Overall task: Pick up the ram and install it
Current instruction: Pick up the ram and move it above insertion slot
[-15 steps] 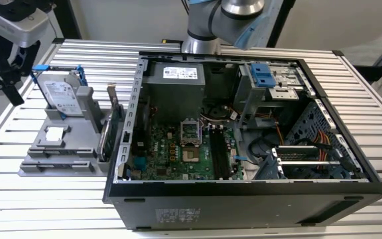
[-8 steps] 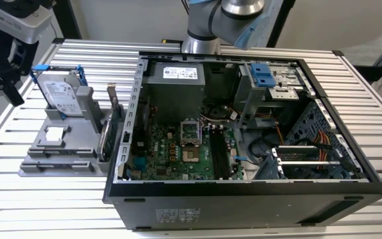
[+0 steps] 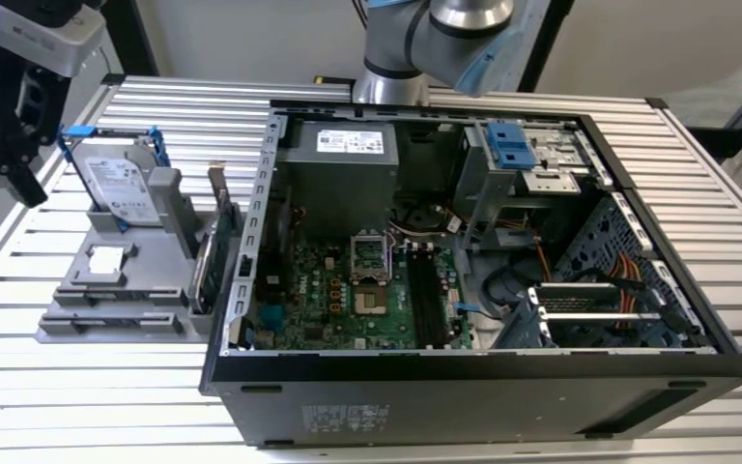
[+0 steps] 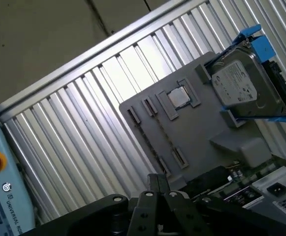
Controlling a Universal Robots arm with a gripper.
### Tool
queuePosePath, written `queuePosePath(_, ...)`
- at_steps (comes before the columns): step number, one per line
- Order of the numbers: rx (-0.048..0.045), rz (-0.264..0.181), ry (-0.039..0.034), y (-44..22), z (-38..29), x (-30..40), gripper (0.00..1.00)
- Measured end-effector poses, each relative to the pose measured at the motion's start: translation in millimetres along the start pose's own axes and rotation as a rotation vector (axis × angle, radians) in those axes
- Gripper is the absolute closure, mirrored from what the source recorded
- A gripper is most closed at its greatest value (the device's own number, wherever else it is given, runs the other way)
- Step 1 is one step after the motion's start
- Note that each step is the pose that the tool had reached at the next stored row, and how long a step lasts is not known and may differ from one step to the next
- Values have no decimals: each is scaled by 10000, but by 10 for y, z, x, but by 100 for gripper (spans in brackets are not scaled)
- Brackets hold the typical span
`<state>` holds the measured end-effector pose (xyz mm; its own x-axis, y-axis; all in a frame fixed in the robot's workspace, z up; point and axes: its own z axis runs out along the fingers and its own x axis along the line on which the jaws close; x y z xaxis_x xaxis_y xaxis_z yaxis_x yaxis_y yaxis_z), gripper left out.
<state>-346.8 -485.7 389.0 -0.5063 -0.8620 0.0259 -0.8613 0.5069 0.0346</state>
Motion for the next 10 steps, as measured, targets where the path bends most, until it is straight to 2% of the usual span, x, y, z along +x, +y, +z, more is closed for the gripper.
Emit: queuePosePath(10, 56, -1477, 44, 0, 0, -1, 100)
